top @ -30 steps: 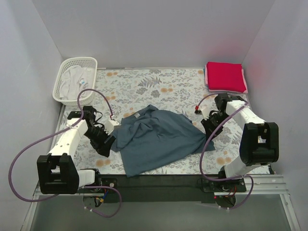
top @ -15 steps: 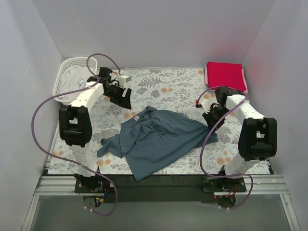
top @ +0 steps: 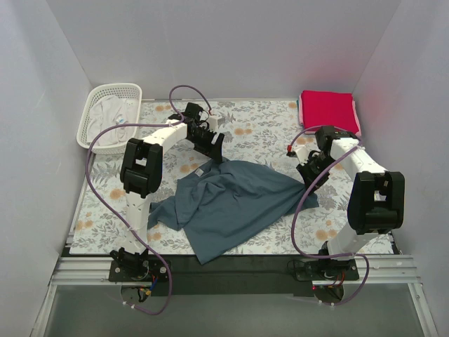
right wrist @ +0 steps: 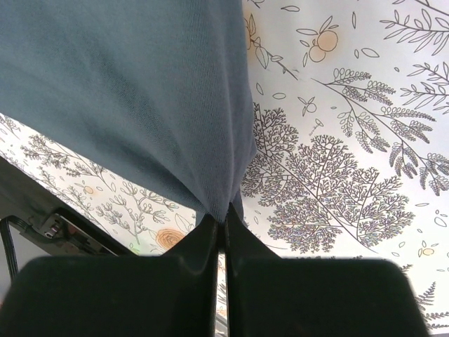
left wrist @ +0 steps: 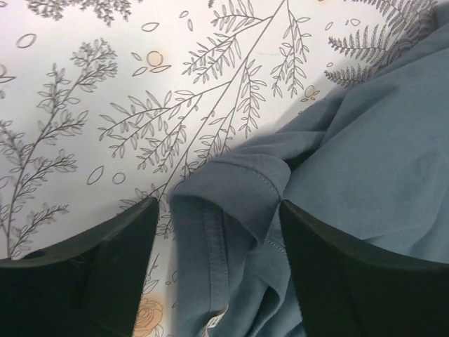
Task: Fold and stack the t-shirts
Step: Flatten the tshirt out
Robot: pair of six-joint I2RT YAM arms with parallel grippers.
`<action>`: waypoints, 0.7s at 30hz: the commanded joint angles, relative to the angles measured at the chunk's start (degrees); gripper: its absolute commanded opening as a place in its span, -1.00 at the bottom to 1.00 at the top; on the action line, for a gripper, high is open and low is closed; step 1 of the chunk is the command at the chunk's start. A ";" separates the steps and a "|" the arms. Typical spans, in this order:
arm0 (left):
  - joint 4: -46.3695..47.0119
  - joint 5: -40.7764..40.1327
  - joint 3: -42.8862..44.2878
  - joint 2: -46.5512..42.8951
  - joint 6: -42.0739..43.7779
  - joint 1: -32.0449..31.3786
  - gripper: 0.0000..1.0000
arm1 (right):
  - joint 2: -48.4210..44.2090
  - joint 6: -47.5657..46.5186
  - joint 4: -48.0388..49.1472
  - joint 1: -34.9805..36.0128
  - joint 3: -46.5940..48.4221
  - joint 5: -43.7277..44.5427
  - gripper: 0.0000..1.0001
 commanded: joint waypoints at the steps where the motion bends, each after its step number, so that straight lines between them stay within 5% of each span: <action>1: 1.14 2.56 0.95 -1.66 0.03 -0.88 0.31 | -0.66 -0.04 -0.17 -0.70 0.52 0.20 -0.97; 2: 1.05 2.73 0.86 -1.57 0.12 -0.97 0.16 | -0.57 -0.12 -0.17 -0.70 0.61 0.02 -0.97; 6: 1.40 1.42 2.09 -1.65 -0.23 -0.80 -1.00 | 1.18 0.14 0.00 -1.83 2.97 0.11 -0.97; 9: 2.89 -1.04 5.33 -2.97 -1.89 0.16 -1.00 | 3.90 1.37 0.18 -4.55 8.94 0.28 -0.97; 16: 3.41 -3.42 31.95 0.01 -10.32 12.71 -1.00 | 11.99 6.20 1.14 -8.25 39.50 1.86 -0.97; 21: 24.74 -6.93 32.42 -6.82 -17.18 18.18 -1.00 | 17.88 11.91 7.46 -8.78 65.96 5.20 -0.97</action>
